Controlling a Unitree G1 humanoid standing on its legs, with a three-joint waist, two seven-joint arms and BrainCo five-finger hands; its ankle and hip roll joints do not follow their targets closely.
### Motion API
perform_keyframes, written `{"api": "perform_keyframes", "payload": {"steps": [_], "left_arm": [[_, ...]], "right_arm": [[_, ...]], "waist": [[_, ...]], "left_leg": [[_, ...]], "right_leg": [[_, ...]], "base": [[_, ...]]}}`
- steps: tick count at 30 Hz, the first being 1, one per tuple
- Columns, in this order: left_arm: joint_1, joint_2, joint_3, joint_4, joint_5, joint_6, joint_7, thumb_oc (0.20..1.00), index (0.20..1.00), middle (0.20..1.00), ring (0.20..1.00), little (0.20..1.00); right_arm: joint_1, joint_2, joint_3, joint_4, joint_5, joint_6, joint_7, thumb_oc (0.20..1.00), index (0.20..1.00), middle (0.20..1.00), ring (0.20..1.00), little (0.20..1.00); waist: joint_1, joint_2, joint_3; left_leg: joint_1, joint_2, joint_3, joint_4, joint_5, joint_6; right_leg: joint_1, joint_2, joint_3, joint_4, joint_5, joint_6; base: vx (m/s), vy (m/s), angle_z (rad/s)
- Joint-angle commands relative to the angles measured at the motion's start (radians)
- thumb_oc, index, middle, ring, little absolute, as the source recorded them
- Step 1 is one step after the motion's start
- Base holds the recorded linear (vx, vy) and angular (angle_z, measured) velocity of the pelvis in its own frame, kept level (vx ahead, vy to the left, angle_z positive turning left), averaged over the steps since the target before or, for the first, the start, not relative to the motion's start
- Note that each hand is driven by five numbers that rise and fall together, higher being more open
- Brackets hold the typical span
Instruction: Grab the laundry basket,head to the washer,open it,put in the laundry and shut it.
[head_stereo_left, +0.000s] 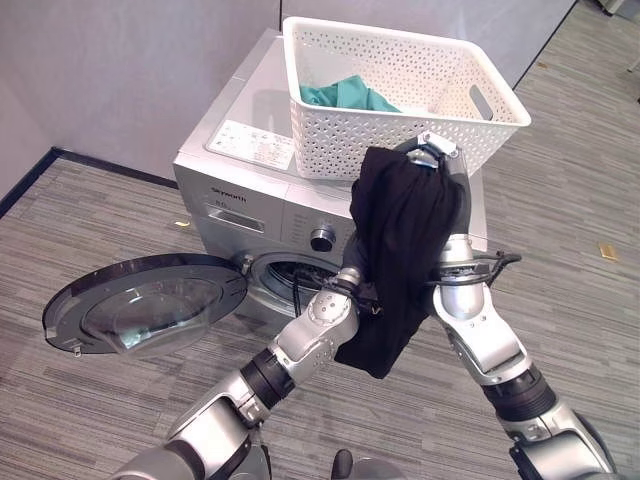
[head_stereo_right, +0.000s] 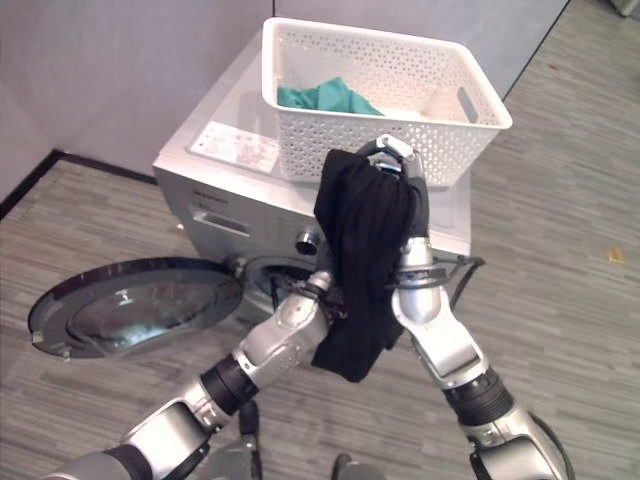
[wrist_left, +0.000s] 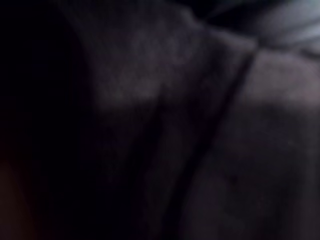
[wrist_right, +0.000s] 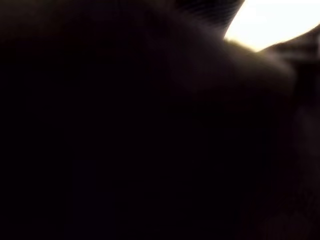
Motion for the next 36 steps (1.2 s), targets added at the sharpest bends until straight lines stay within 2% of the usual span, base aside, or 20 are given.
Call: {"api": "perform_keyframes", "payload": {"steps": [1, 4, 8, 15, 18, 21, 25, 28, 30, 31, 36], "left_arm": [[-0.027, -0.074, -0.005, 0.027, -0.019, -0.07, -0.027, 0.2, 0.2, 0.2, 0.2, 0.2], [-0.007, -0.062, -0.007, 0.016, -0.026, -0.065, -0.039, 0.2, 0.2, 0.2, 0.2, 0.2], [0.066, -0.032, -0.027, -0.033, -0.067, -0.05, -0.098, 0.2, 0.2, 0.2, 0.2, 0.2], [0.138, -0.007, -0.022, -0.031, -0.087, -0.041, -0.135, 0.2, 0.2, 0.2, 0.2, 0.2], [0.179, 0.003, -0.019, -0.034, -0.1, -0.037, -0.143, 0.2, 0.2, 0.2, 0.2, 0.2], [0.194, 0.007, -0.029, -0.039, -0.106, -0.034, -0.147, 0.2, 0.2, 0.2, 0.2, 0.2], [0.214, 0.005, -0.064, -0.034, -0.131, -0.012, -0.149, 0.2, 0.2, 0.2, 0.2, 0.2], [0.205, -0.004, -0.079, -0.027, -0.133, -0.014, -0.137, 0.2, 0.2, 0.2, 0.2, 0.2], [0.198, -0.013, -0.069, -0.014, -0.14, -0.035, -0.125, 0.2, 0.2, 0.2, 0.2, 0.2], [0.203, -0.018, -0.057, -0.007, -0.149, -0.047, -0.122, 0.2, 0.2, 0.2, 0.2, 0.2], [0.21, -0.029, -0.041, 0.016, -0.182, -0.076, -0.115, 0.2, 0.2, 0.2, 0.2, 0.2]], "right_arm": [[-0.002, -0.026, -0.02, -0.011, 0.096, -0.089, 0.022, 1.0, 1.0, 1.0, 1.0, 1.0], [0.012, -0.051, -0.011, -0.007, 0.155, -0.096, 0.051, 1.0, 1.0, 1.0, 1.0, 1.0], [0.085, -0.147, -0.008, -0.019, 0.328, -0.129, 0.152, 1.0, 1.0, 1.0, 1.0, 1.0], [0.213, -0.128, -0.102, -0.013, 0.324, -0.132, 0.169, 1.0, 1.0, 1.0, 1.0, 1.0], [0.255, -0.103, -0.152, -0.006, 0.245, -0.114, 0.136, 1.0, 1.0, 1.0, 1.0, 1.0], [0.276, -0.077, -0.192, 0.005, 0.233, -0.117, 0.107, 1.0, 1.0, 1.0, 1.0, 1.0], [0.321, -0.018, -0.28, 0.041, 0.198, -0.107, 0.023, 1.0, 1.0, 1.0, 1.0, 1.0], [0.344, 0.019, -0.34, 0.106, 0.109, -0.083, -0.068, 1.0, 1.0, 1.0, 1.0, 1.0], [0.364, 0.043, -0.368, 0.216, 0.061, -0.065, -0.131, 1.0, 1.0, 1.0, 1.0, 1.0], [0.369, 0.054, -0.371, 0.287, 0.05, -0.056, -0.153, 1.0, 1.0, 1.0, 1.0, 1.0], [0.359, 0.098, -0.383, 0.494, 0.12, -0.061, -0.194, 1.0, 1.0, 1.0, 1.0, 1.0]], "waist": [[0.018, -0.008, -0.049], [0.021, -0.011, -0.046], [0.03, -0.015, -0.033], [0.032, -0.012, -0.009], [0.033, -0.007, 0.001], [0.033, -0.004, 0.007], [0.03, 0.005, 0.037], [0.025, 0.011, 0.077], [0.02, 0.015, 0.111], [0.018, 0.014, 0.118], [0.023, 0.013, 0.149]], "left_leg": [[0.041, 0.037, 0.068, -0.001, -0.149, 0.024], [0.039, 0.036, 0.068, -0.003, -0.146, 0.024], [0.03, 0.033, 0.06, -0.005, -0.142, 0.022], [0.015, 0.028, 0.054, -0.001, -0.144, 0.027], [0.004, 0.024, 0.052, 0.013, -0.151, 0.031], [-0.006, 0.021, 0.05, 0.027, -0.157, 0.034], [-0.034, 0.018, 0.041, 0.053, -0.165, 0.039], [-0.069, 0.019, 0.039, 0.076, -0.167, 0.041], [-0.096, 0.021, 0.035, 0.095, -0.168, 0.042], [-0.097, 0.02, 0.026, 0.097, -0.186, 0.035], [-0.126, 0.018, 0.019, 0.11, -0.186, 0.035]], "right_leg": [[-0.085, 0.011, -0.02, 0.038, -0.03, -0.05], [-0.088, 0.011, -0.023, 0.04, -0.028, -0.05], [-0.096, 0.009, -0.033, 0.041, -0.026, -0.049], [-0.109, 0.003, -0.042, 0.053, -0.027, -0.046], [-0.116, -0.003, -0.044, 0.061, -0.028, -0.045], [-0.12, -0.006, -0.046, 0.064, -0.029, -0.045], [-0.139, -0.012, -0.05, 0.084, -0.035, -0.048], [-0.172, -0.015, -0.051, 0.105, -0.038, -0.053], [-0.204, -0.019, -0.049, 0.133, -0.043, -0.057], [-0.207, -0.019, -0.04, 0.14, -0.056, -0.053], [-0.242, -0.024, -0.045, 0.169, -0.06, -0.055]], "base": [[0.0, 0.0, 0.0], [0.0, 0.0, 0.0], [-0.01, -0.004, 0.04], [-0.02, 0.002, 0.06], [0.0, 0.0, 0.0], [-0.01, 0.002, 0.01], [-0.05, 0.002, 0.12], [-0.11, 0.004, 0.09], [-0.07, -0.002, 0.09], [-0.01, -0.015, 0.08], [-0.03, -0.005, 0.04]]}}
